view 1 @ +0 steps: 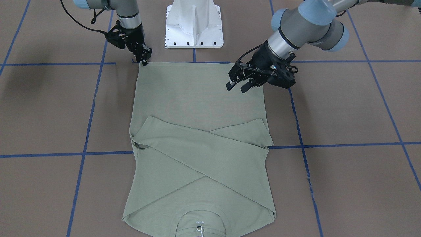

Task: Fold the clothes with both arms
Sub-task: 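Move the left gripper to the near hem corner while the right gripper waits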

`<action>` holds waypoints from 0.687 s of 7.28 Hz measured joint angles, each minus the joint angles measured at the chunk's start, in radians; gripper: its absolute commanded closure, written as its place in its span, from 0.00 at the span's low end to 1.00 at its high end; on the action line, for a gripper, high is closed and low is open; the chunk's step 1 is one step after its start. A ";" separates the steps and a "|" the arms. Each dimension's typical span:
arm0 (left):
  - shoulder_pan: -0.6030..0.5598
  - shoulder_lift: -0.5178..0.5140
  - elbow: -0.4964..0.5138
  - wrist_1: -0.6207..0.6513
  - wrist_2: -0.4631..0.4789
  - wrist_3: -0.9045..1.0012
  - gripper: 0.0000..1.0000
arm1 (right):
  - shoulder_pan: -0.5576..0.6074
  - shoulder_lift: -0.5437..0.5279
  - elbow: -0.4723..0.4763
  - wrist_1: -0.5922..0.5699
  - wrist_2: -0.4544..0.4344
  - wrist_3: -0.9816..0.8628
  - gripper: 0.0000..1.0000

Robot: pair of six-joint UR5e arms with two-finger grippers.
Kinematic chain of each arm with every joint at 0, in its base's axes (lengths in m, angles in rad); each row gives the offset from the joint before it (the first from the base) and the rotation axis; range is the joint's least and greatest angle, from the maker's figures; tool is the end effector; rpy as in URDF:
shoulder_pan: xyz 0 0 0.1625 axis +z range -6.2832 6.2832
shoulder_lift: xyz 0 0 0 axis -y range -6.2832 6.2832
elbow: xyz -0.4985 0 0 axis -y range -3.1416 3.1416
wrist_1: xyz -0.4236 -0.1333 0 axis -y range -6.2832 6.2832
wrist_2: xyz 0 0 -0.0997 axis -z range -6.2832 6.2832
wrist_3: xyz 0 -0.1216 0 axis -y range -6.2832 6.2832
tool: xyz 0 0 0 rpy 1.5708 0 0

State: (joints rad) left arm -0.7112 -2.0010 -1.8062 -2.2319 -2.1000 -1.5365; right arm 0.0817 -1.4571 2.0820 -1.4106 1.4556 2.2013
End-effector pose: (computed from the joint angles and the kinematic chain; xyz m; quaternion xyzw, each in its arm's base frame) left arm 0.4584 -0.4899 0.2826 0.0245 0.6286 -0.1006 0.7708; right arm -0.5421 -0.1922 0.4249 -0.0523 -0.3820 0.3422 0.8569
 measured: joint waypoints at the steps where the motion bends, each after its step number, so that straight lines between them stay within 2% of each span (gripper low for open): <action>1: -0.001 0.000 0.000 0.000 0.000 0.000 0.31 | 0.001 0.001 0.002 0.001 0.011 0.000 1.00; 2: -0.002 0.001 -0.002 0.000 0.000 -0.002 0.27 | 0.002 0.002 0.008 0.002 0.019 0.000 1.00; 3: -0.003 0.024 -0.019 0.000 0.004 -0.006 0.27 | 0.004 0.001 0.018 0.002 0.023 0.000 1.00; 4: 0.008 0.099 -0.072 0.000 0.035 -0.021 0.27 | 0.005 -0.001 0.031 0.002 0.024 0.000 1.00; 5: 0.043 0.216 -0.150 0.001 0.096 -0.054 0.27 | 0.006 -0.001 0.043 0.002 0.024 0.000 1.00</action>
State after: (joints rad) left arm -0.6677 -1.7851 -1.9567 -2.2309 -2.0040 -1.5910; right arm 0.0876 -1.4583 2.1246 -1.4082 1.4800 2.2012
